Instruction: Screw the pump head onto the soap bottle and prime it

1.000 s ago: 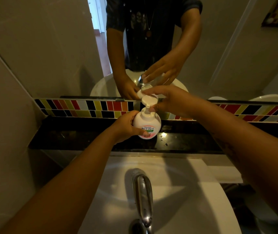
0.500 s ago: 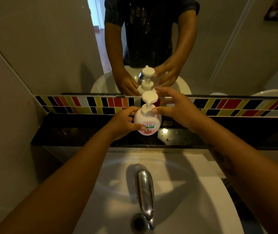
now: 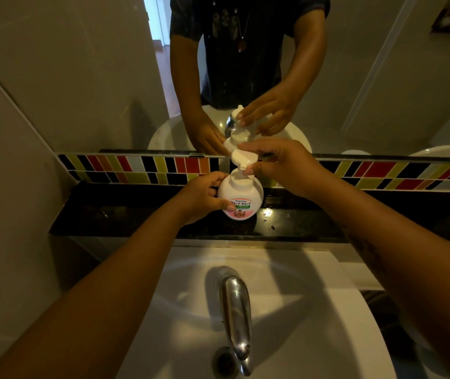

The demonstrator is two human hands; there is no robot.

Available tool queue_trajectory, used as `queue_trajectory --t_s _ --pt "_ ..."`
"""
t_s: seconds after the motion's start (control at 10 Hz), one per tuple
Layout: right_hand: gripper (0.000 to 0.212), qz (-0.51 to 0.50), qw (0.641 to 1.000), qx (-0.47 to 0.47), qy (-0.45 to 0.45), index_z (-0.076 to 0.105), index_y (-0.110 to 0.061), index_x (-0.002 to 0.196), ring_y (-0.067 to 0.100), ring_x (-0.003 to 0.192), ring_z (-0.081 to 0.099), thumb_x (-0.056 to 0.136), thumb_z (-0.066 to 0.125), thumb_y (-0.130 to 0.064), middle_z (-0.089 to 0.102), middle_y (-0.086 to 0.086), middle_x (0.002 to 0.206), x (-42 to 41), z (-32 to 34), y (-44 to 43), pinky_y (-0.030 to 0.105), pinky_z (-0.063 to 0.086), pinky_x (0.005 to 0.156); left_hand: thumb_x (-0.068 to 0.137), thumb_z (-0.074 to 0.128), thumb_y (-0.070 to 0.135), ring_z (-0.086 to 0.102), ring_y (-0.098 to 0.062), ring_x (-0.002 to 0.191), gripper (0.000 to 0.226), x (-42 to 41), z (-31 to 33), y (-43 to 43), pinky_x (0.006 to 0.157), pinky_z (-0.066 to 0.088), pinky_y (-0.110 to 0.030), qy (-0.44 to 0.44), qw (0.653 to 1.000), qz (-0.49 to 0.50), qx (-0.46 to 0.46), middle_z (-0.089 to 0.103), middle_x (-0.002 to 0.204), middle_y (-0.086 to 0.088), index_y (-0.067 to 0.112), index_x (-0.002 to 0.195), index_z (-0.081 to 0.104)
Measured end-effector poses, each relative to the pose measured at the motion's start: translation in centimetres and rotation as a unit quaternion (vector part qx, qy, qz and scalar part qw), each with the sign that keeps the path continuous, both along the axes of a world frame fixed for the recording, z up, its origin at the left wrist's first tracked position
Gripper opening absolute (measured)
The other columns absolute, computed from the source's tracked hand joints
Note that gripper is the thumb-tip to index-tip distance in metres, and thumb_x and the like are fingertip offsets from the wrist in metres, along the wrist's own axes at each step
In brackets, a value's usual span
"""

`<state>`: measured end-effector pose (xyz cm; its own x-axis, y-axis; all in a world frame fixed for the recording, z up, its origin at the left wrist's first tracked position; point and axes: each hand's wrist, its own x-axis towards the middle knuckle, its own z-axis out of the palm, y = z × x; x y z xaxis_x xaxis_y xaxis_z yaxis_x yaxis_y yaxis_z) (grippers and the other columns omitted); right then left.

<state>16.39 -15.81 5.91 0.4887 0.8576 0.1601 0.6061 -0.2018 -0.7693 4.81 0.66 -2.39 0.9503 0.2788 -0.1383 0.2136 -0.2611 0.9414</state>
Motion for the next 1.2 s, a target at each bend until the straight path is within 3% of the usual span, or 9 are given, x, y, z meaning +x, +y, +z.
queue_trajectory --t_s 0.2,0.3,0.4,0.5,0.6,0.8,1.1,1.2 --pt "0.050 0.018 0.999 -0.015 0.049 0.056 -0.011 0.130 0.022 0.126 0.052 0.081 0.068 -0.012 0.057 0.009 0.136 0.2 0.2 -0.2 0.038 0.042 0.107 0.069 0.080 0.004 0.063 -0.018 0.104 0.061 -0.1 0.1 -0.1 0.076 0.058 -0.026 -0.005 1.000 0.003 -0.005 0.063 0.120 -0.006 0.015 0.122 0.053" --pt "0.066 -0.012 1.000 -0.014 0.023 0.044 -0.019 0.139 0.016 0.127 0.046 0.079 0.072 -0.019 0.049 0.006 0.143 -0.1 -0.5 -0.5 0.031 0.041 0.103 0.068 0.082 0.004 0.064 -0.018 0.105 0.061 -0.2 0.2 -0.3 0.079 0.058 -0.030 -0.007 1.000 0.010 -0.012 0.063 0.119 -0.005 0.016 0.121 0.054" --pt "0.072 -0.071 0.997 -0.004 0.039 0.043 -0.023 0.138 0.010 0.120 0.046 0.074 0.076 -0.024 0.051 0.001 0.140 -0.3 -2.0 -1.2 0.016 0.041 0.085 0.068 0.082 0.004 0.064 -0.018 0.105 0.061 -0.4 0.1 -0.4 0.079 0.058 -0.029 -0.012 1.000 0.012 -0.016 0.063 0.119 -0.004 0.018 0.121 0.054" --pt "0.070 -0.081 0.988 -0.044 0.125 0.048 -0.021 0.135 0.018 0.122 0.054 0.072 0.079 -0.023 0.057 0.000 0.135 -0.6 -4.3 -1.7 0.026 0.051 0.089 0.068 0.082 0.005 0.063 -0.019 0.107 0.061 -0.7 0.2 -0.3 0.084 0.057 -0.034 -0.005 1.000 0.015 -0.015 0.062 0.119 -0.001 0.022 0.119 0.053" --pt "0.070 -0.078 0.983 -0.070 0.153 0.047 -0.021 0.136 0.021 0.124 0.054 0.073 0.078 -0.022 0.057 0.002 0.137 -1.3 -5.9 -2.0 0.047 0.046 0.102 0.068 0.082 0.007 0.063 -0.019 0.108 0.064 -0.9 0.3 -0.2 0.088 0.056 -0.039 -0.002 1.000 0.014 -0.001 0.062 0.123 -0.004 0.019 0.124 0.052" --pt "0.057 -0.102 0.983 -0.044 0.144 0.053 -0.024 0.130 0.020 0.121 0.054 0.077 0.074 -0.023 0.059 -0.001 0.133 -2.1 -7.3 -1.7 0.048 0.046 0.102 0.070 0.081 0.007 0.062 -0.018 0.109 0.064 -1.3 0.5 -0.1 0.088 0.056 -0.038 0.005 1.000 0.012 0.016 0.061 0.125 -0.005 0.018 0.125 0.051" --pt "0.062 -0.115 0.984 -0.027 0.135 0.048 -0.022 0.135 0.024 0.128 0.049 0.078 0.073 -0.024 0.054 0.002 0.139 -2.6 -7.8 -2.0 0.051 0.043 0.105 0.070 0.081 0.013 0.060 -0.019 0.112 0.072 -1.8 0.2 0.0 0.091 0.054 -0.043 0.003 1.000 0.018 0.025 0.058 0.130 -0.004 0.020 0.132 0.046" --pt "0.063 -0.140 0.984 -0.028 0.107 0.046 -0.021 0.137 0.023 0.129 0.048 0.080 0.071 -0.029 0.052 0.004 0.141 -3.0 -7.9 -2.6 0.049 0.042 0.106 0.072 0.080 0.026 0.060 -0.017 0.105 0.065 -3.0 0.0 -0.4 0.086 0.054 -0.034 -0.019 0.987 0.100 0.124 0.059 0.121 0.002 0.019 0.129 0.049"
